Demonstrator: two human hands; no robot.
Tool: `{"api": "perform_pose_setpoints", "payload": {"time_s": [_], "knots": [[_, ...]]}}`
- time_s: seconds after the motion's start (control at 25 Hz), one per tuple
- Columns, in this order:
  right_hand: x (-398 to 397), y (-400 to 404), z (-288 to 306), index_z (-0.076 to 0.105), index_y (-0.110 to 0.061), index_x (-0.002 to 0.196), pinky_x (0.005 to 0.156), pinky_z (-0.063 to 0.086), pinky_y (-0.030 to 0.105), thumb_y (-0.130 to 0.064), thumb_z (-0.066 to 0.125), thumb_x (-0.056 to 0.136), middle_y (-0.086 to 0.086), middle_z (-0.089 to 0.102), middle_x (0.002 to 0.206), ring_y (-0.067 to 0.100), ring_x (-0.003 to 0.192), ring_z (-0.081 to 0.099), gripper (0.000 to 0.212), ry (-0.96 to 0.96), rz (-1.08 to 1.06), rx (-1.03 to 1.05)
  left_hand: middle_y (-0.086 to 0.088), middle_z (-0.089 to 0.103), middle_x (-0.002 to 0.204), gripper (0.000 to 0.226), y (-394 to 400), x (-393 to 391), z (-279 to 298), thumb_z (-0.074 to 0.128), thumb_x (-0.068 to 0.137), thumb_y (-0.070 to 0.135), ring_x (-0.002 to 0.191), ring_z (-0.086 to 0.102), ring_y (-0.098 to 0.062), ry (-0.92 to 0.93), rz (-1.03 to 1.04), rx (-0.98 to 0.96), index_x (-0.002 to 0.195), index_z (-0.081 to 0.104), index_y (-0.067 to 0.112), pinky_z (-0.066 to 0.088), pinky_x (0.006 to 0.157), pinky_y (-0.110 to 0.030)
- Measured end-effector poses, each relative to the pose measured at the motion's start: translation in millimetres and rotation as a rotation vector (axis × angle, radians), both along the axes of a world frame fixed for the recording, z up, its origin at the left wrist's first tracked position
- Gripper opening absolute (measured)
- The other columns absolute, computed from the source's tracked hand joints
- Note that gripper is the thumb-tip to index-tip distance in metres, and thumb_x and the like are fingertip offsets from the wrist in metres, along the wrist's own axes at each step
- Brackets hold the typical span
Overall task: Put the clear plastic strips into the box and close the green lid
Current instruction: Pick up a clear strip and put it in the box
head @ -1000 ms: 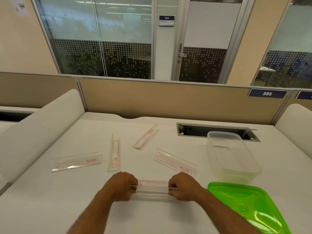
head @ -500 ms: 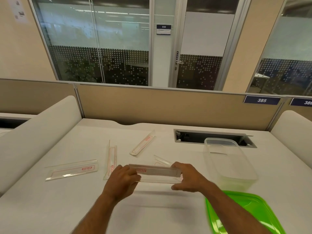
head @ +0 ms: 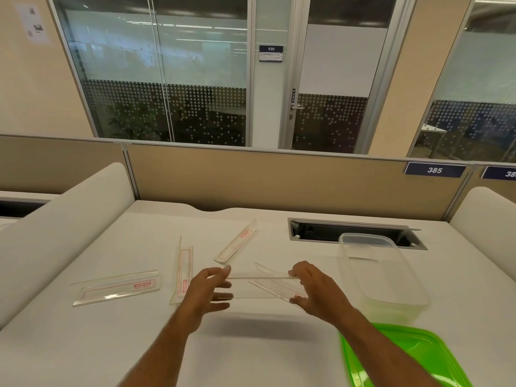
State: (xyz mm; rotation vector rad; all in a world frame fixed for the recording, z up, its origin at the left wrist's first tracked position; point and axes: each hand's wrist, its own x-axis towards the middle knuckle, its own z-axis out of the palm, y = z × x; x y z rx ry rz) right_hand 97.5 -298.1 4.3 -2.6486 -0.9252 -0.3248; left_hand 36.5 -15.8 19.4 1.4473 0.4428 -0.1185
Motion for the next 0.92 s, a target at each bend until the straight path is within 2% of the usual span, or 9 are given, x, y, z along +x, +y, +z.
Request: {"api": "perform_pose_setpoints", "payload": {"time_s": [0.12, 0.24, 0.32, 0.44, 0.52, 0.68, 0.92], "knots": [[0, 0, 5, 0.06, -0.015, 0.114, 0.062, 0.058, 0.029, -0.031, 0.089, 0.064, 0.002, 0.06, 0.114, 0.021, 0.094, 0.061, 0.06, -0.077, 0.021, -0.029, -0.022, 0.066, 0.11, 0.029, -2, 2, -6, 0.072, 0.086, 0.026, 0.089, 0.071, -0.039, -0.025, 0.047, -0.106, 0.109, 0.064, 0.01, 0.061, 0.077, -0.045], [3, 2, 12, 0.056, -0.022, 0.122, 0.077, 0.049, 0.012, -0.035, 0.085, 0.068, -0.003, 0.058, 0.122, 0.013, 0.1, 0.057, 0.063, 0.05, 0.004, 0.04, -0.02, 0.067, 0.108, 0.03, -2, 6, -9, 0.071, 0.085, 0.011, 0.088, 0.071, -0.035, -0.062, 0.078, -0.163, 0.113, 0.062, 0.007, 0.061, 0.074, -0.04], [6, 5, 18, 0.053, -0.028, 0.125, 0.078, 0.038, 0.003, -0.039, 0.084, 0.068, -0.008, 0.058, 0.123, 0.007, 0.097, 0.055, 0.066, 0.173, -0.013, 0.092, -0.015, 0.066, 0.107, 0.03, -2, 9, -11, 0.07, 0.084, 0.003, 0.082, 0.072, -0.029, -0.103, 0.095, -0.188, 0.112, 0.062, 0.006, 0.061, 0.073, -0.037], [10, 6, 26, 0.048, -0.035, 0.13, 0.083, 0.042, 0.01, -0.049, 0.082, 0.063, -0.012, 0.058, 0.124, 0.005, 0.099, 0.053, 0.076, 0.275, -0.008, 0.072, -0.008, 0.063, 0.109, 0.029, -3, 10, -12, 0.068, 0.082, -0.006, 0.084, 0.071, -0.023, -0.158, 0.12, -0.217, 0.108, 0.063, 0.006, 0.061, 0.071, -0.032], [13, 6, 30, 0.046, -0.038, 0.131, 0.083, 0.044, 0.014, -0.055, 0.082, 0.06, -0.013, 0.058, 0.123, 0.005, 0.099, 0.054, 0.081, 0.308, -0.009, 0.05, -0.01, 0.064, 0.112, 0.031, -4, 9, -12, 0.065, 0.082, -0.01, 0.093, 0.069, -0.024, -0.184, 0.116, -0.213, 0.107, 0.063, 0.006, 0.061, 0.07, -0.028], [15, 7, 33, 0.046, -0.041, 0.129, 0.087, 0.05, 0.02, -0.062, 0.079, 0.058, -0.013, 0.059, 0.125, 0.009, 0.101, 0.056, 0.081, 0.324, -0.028, 0.034, -0.009, 0.064, 0.111, 0.031, -8, 7, -10, 0.061, 0.081, -0.015, 0.097, 0.067, -0.025, -0.231, 0.119, -0.23, 0.103, 0.061, 0.006, 0.059, 0.065, -0.023], [12, 10, 37, 0.048, -0.04, 0.129, 0.086, 0.051, 0.02, -0.066, 0.077, 0.058, -0.012, 0.061, 0.127, 0.01, 0.102, 0.058, 0.081, 0.316, -0.013, 0.0, -0.009, 0.062, 0.112, 0.032, -8, 7, -11, 0.059, 0.077, -0.02, 0.108, 0.06, -0.031, -0.3, 0.094, -0.243, 0.096, 0.062, 0.005, 0.058, 0.068, -0.024]]}}
